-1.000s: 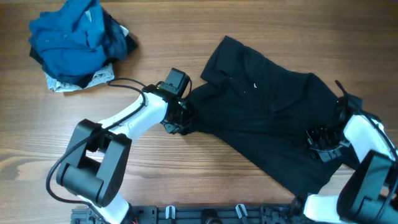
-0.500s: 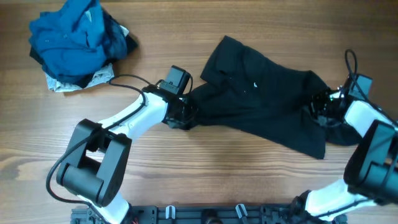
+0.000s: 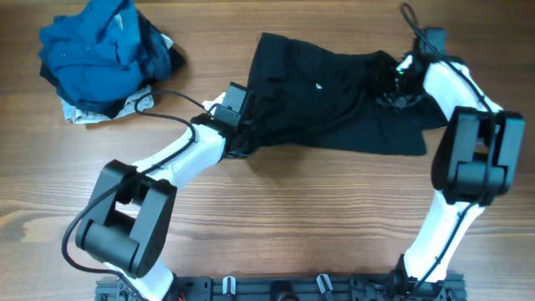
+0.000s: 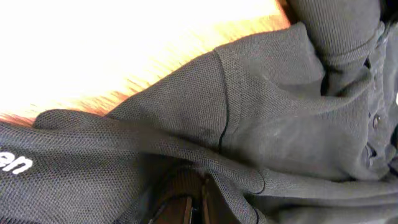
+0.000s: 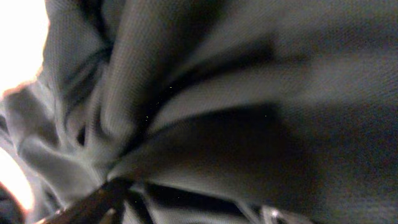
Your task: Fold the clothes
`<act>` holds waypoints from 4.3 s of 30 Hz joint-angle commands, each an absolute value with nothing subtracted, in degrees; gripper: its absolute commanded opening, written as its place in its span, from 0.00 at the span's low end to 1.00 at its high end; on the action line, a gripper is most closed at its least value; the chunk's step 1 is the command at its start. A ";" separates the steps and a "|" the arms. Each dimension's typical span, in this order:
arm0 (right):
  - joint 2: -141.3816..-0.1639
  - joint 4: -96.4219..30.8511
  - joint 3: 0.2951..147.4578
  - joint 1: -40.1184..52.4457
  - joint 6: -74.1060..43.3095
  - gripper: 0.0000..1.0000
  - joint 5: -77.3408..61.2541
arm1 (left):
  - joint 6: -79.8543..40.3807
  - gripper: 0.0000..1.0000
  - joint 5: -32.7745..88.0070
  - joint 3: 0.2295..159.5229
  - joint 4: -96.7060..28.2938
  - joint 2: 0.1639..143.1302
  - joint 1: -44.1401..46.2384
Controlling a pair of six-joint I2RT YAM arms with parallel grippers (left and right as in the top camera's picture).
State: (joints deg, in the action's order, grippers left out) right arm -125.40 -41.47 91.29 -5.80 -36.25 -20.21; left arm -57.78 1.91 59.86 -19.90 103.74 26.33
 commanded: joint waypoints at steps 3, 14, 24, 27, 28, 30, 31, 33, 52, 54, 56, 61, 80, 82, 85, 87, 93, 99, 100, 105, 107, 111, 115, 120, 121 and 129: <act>-126.56 -60.71 104.68 -8.93 -31.46 0.95 -10.90 | -58.70 0.04 -2.44 60.23 -22.26 104.27 21.89; -116.27 -83.59 101.97 -18.72 -30.74 0.96 -7.25 | -55.75 0.04 -2.20 60.23 -24.43 104.27 19.64; -98.41 -66.24 65.80 -17.26 -36.32 0.93 -12.12 | -55.75 0.05 -2.00 60.23 -24.47 104.27 19.64; -98.15 -61.25 59.16 -17.21 -38.17 0.89 -12.56 | -55.72 0.05 -1.08 60.23 -24.47 104.27 19.64; -98.17 -59.27 57.36 -17.21 -38.11 0.87 -13.47 | -55.72 0.05 -0.69 60.23 -24.47 104.27 19.64; -98.17 -54.65 54.06 -17.21 -38.22 0.78 -14.74 | -55.72 0.05 -0.45 60.23 -24.53 104.27 19.64; -98.19 -53.36 53.41 -17.21 -38.72 0.76 -14.90 | -55.72 0.04 -0.45 60.23 -24.56 104.27 19.64; -98.19 -51.68 53.12 -17.21 -39.16 0.76 -14.90 | -55.72 0.05 -0.47 60.23 -24.67 104.27 19.64; -103.70 -44.23 53.12 -15.14 -45.25 0.73 -14.72 | -55.72 0.05 -0.45 60.23 -24.69 104.27 19.64; -104.36 -43.83 53.12 -13.56 -45.84 0.70 -14.66 | -55.72 0.06 -0.45 60.23 -24.69 104.27 19.64; -105.21 -43.68 53.12 -11.64 -47.05 0.68 -14.63 | -55.72 0.06 -0.45 60.23 -24.71 104.27 19.64; -107.22 -43.64 53.10 -9.39 -49.67 0.61 -13.43 | -55.72 0.06 0.19 60.23 -24.75 104.27 19.64; -103.02 -55.79 63.44 -10.20 -48.56 0.04 -3.44 | -45.10 0.04 1.45 63.31 -27.42 93.47 19.66; -100.47 -58.46 66.83 -10.20 -46.15 0.04 -3.36 | -43.64 0.04 1.45 64.31 -29.12 90.21 19.97; -95.37 -62.78 72.60 -10.20 -43.46 0.04 -3.16 | -41.87 0.04 1.32 67.00 -32.16 84.95 21.37; -91.00 -65.69 77.06 -10.20 -41.56 0.04 -3.16 | -40.53 0.04 0.34 69.82 -34.39 80.93 23.29; -80.25 -74.76 90.78 -10.17 -35.40 0.04 -3.03 | -39.16 0.04 -6.07 79.77 -41.41 73.12 29.65; -73.78 -85.73 105.43 -10.13 -32.95 0.04 1.02 | -37.63 0.04 -16.56 89.34 -51.22 68.88 38.81; -72.86 -87.15 107.55 -10.13 -32.88 0.04 1.83 | -37.65 0.04 -19.46 91.00 -52.80 68.20 41.15; -68.47 -92.12 117.51 -10.13 -30.06 0.04 1.21 | -37.67 0.04 -30.63 100.55 -60.07 66.63 55.44; -66.17 -92.12 121.14 -10.15 -29.95 0.04 1.54 | -37.58 0.04 -37.26 104.01 -61.76 66.65 62.08; -63.99 -92.12 127.96 -10.15 -29.21 0.04 1.50 | -35.44 0.04 -49.39 108.97 -61.73 66.96 73.80; -63.90 -92.12 131.72 -10.15 -28.58 0.04 1.28 | -32.88 0.04 -57.71 112.99 -61.34 68.05 81.03; -64.42 -92.09 132.75 -10.15 -28.67 0.04 0.40 | -30.22 0.04 -68.60 117.01 -60.69 70.96 86.28; -64.90 -92.09 132.75 -10.15 -28.67 0.04 0.43 | -30.22 0.04 -69.38 117.60 -60.60 71.53 86.37; -69.78 -88.68 132.75 -10.15 -28.67 0.04 0.45 | -2.24 0.04 -87.26 119.07 -34.02 75.42 86.91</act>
